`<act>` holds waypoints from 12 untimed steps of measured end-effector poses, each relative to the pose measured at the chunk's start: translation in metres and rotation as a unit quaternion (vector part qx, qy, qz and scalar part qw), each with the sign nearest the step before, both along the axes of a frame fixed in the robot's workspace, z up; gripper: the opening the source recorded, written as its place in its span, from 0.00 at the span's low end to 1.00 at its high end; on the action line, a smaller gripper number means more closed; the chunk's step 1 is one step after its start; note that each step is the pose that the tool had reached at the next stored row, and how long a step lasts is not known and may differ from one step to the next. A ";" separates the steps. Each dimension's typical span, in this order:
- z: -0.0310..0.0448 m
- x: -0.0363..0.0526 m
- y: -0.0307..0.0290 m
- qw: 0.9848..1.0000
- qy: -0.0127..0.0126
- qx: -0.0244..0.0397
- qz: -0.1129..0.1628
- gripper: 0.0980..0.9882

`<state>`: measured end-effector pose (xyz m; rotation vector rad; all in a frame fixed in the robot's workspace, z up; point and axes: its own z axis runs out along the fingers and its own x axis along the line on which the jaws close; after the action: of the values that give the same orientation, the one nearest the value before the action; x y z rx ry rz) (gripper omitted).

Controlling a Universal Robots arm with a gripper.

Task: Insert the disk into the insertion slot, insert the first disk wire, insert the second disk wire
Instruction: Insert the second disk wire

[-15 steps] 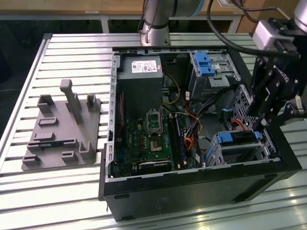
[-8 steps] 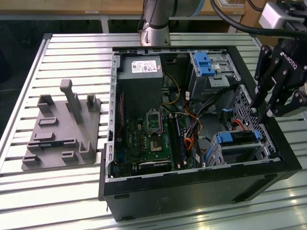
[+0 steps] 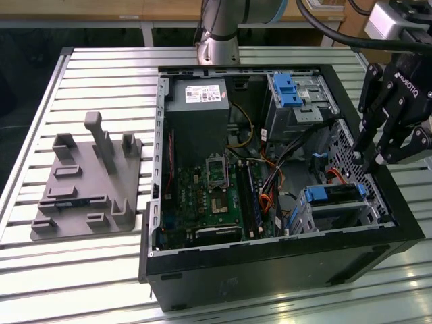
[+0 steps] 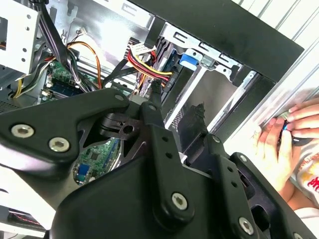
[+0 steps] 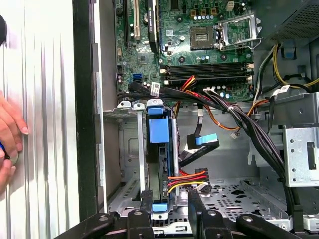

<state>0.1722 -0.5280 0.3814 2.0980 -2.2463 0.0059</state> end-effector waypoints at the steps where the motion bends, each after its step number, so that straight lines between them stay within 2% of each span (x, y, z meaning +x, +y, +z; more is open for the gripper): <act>1: 0.0000 0.0000 0.0000 1.000 0.000 0.000 0.000 0.36; 6: 0.0002 -0.0001 0.0003 1.000 0.000 0.000 0.000 0.36; 7: 0.0002 -0.0012 0.0012 1.000 -0.003 -0.002 0.000 0.36; 8: -0.0001 -0.0023 0.0019 1.000 -0.009 -0.004 0.000 0.36; 10: -0.0005 -0.0052 0.0028 1.000 -0.025 -0.007 0.000 0.36; 11: -0.0008 -0.0066 0.0032 0.999 -0.031 -0.007 0.000 0.36; 12: -0.0011 -0.0075 0.0035 0.999 -0.034 -0.007 -0.002 0.36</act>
<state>0.1647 -0.5244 0.3802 2.1185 -2.2796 0.0929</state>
